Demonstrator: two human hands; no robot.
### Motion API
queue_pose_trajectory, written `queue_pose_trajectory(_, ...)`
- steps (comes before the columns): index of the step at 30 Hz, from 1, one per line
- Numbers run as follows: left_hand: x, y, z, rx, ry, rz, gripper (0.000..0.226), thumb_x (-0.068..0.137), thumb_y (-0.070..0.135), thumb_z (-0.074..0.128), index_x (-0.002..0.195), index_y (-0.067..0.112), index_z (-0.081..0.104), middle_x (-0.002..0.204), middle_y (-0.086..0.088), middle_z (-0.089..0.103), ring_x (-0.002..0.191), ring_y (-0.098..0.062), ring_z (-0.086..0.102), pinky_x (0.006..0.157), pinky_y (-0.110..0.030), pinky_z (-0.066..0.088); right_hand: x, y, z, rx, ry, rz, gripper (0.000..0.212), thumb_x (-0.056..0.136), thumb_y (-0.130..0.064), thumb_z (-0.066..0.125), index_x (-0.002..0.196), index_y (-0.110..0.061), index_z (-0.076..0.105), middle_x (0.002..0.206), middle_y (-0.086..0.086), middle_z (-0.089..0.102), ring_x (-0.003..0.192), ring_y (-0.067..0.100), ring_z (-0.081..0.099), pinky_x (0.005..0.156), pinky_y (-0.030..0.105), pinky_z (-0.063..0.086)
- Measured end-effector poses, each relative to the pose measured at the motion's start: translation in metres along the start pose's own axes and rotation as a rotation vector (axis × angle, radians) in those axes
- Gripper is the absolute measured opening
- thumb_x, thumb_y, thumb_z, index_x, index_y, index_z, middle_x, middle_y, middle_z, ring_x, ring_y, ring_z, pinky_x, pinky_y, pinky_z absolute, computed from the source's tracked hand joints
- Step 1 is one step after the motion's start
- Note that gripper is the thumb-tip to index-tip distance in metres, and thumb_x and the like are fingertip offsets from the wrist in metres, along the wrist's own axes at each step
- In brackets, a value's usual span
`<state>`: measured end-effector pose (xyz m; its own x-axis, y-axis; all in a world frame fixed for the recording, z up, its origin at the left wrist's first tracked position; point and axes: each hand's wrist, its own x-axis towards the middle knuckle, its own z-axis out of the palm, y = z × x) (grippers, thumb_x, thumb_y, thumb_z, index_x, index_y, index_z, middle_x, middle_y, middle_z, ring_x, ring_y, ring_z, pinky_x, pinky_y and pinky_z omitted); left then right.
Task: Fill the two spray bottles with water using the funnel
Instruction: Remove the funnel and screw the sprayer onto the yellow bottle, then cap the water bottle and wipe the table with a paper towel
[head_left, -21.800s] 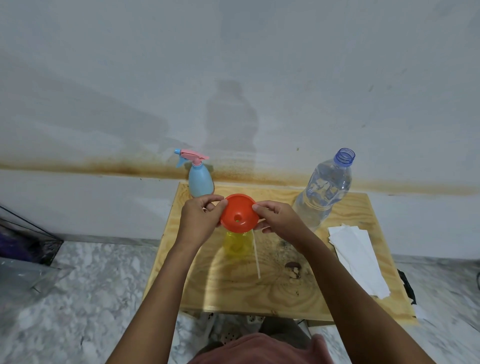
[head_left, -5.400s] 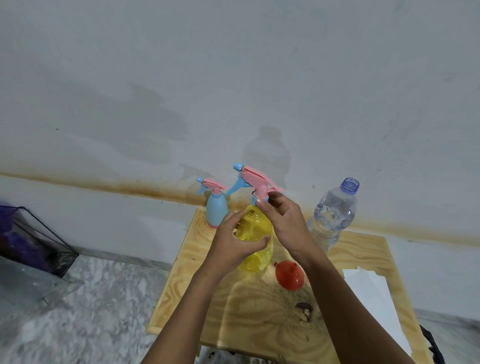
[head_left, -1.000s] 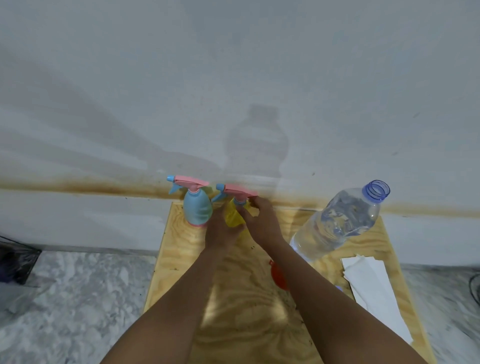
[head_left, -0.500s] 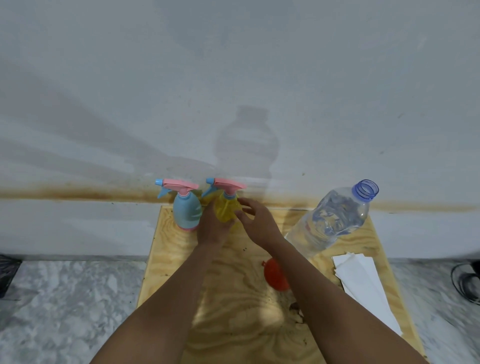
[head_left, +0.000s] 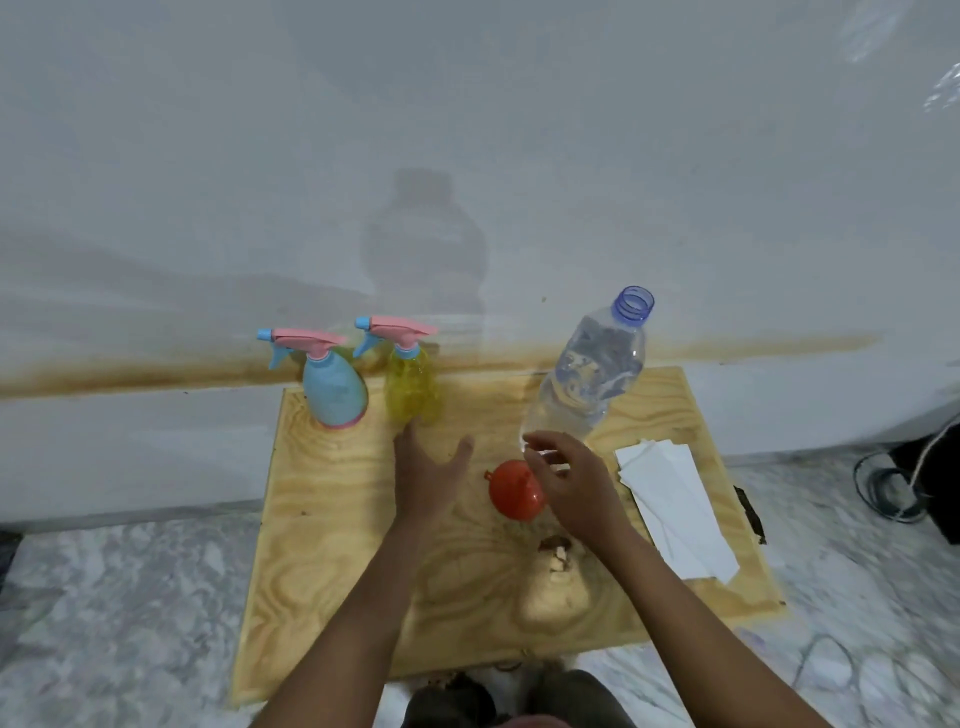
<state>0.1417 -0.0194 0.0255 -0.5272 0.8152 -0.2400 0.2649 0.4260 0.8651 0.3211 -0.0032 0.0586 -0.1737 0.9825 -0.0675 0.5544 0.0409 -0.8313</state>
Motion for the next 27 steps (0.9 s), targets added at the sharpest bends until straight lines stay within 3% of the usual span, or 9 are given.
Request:
queue_pose_trajectory(6, -0.045, 0.084, 0.027, -0.092, -0.164, 0.314, 0.082, 0.079, 0.047, 0.078, 0.147, 0.025, 0.038, 0.142, 0.009, 0.042, 0.128, -0.013, 0.048, 0.105, -0.032, 0.044, -0.025, 0.062, -0.051, -0.24, 0.074, 0.138, 0.024, 0.091, -0.032, 0.063, 0.114, -0.028, 0.067, 0.098, -0.017, 0.067, 0.083, 0.001, 0.061, 0.078, 0.025, 0.052)
queue_pose_trajectory(9, -0.057, 0.132, 0.041, -0.05, -0.146, 0.443, 0.092, 0.077, 0.051, 0.078, 0.151, 0.025, 0.031, 0.148, 0.004, 0.036, 0.134, -0.01, 0.04, 0.1, -0.023, 0.036, -0.027, 0.091, -0.069, -0.291, 0.035, 0.248, 0.035, 0.089, -0.032, 0.061, 0.123, -0.023, 0.064, 0.116, -0.007, 0.066, 0.1, 0.01, 0.061, 0.083, 0.025, 0.042)
queue_pose_trajectory(12, -0.059, 0.165, 0.055, -0.046, -0.068, 0.479, 0.096, 0.075, 0.049, 0.081, 0.152, 0.019, 0.032, 0.149, -0.004, 0.039, 0.135, -0.014, 0.041, 0.101, -0.027, 0.039, -0.024, 0.11, -0.077, -0.338, -0.079, 0.29, 0.048, 0.09, -0.044, 0.06, 0.133, -0.025, 0.056, 0.131, -0.006, 0.059, 0.117, 0.016, 0.057, 0.091, 0.03, 0.042)
queue_pose_trajectory(15, -0.055, 0.173, 0.067, -0.049, 0.004, 0.459, 0.076, 0.077, 0.042, 0.081, 0.141, 0.019, 0.049, 0.134, 0.001, 0.054, 0.123, -0.011, 0.052, 0.105, -0.033, 0.046, -0.017, 0.117, -0.078, -0.427, -0.182, 0.266, 0.053, 0.092, -0.05, 0.055, 0.139, -0.027, 0.049, 0.135, -0.004, 0.053, 0.122, 0.019, 0.054, 0.095, 0.037, 0.043)
queue_pose_trajectory(18, -0.052, 0.171, 0.071, -0.059, 0.022, 0.432, 0.062, 0.078, 0.039, 0.08, 0.133, 0.022, 0.057, 0.124, 0.006, 0.06, 0.113, -0.006, 0.058, 0.101, -0.033, 0.049, -0.01, 0.123, -0.075, -0.528, -0.25, 0.195, 0.049, 0.093, -0.048, 0.051, 0.138, -0.029, 0.047, 0.13, -0.001, 0.053, 0.114, 0.023, 0.058, 0.088, 0.037, 0.046)
queue_pose_trajectory(27, -0.05, 0.168, 0.07, -0.041, 0.024, 0.432, 0.059, 0.076, 0.045, 0.079, 0.129, 0.03, 0.058, 0.122, 0.01, 0.067, 0.114, -0.009, 0.062, 0.099, -0.041, 0.052, 0.004, 0.145, -0.071, -0.651, -0.328, 0.05, 0.033, 0.097, -0.042, 0.046, 0.121, -0.022, 0.058, 0.118, -0.001, 0.058, 0.098, 0.024, 0.064, 0.073, 0.032, 0.045)
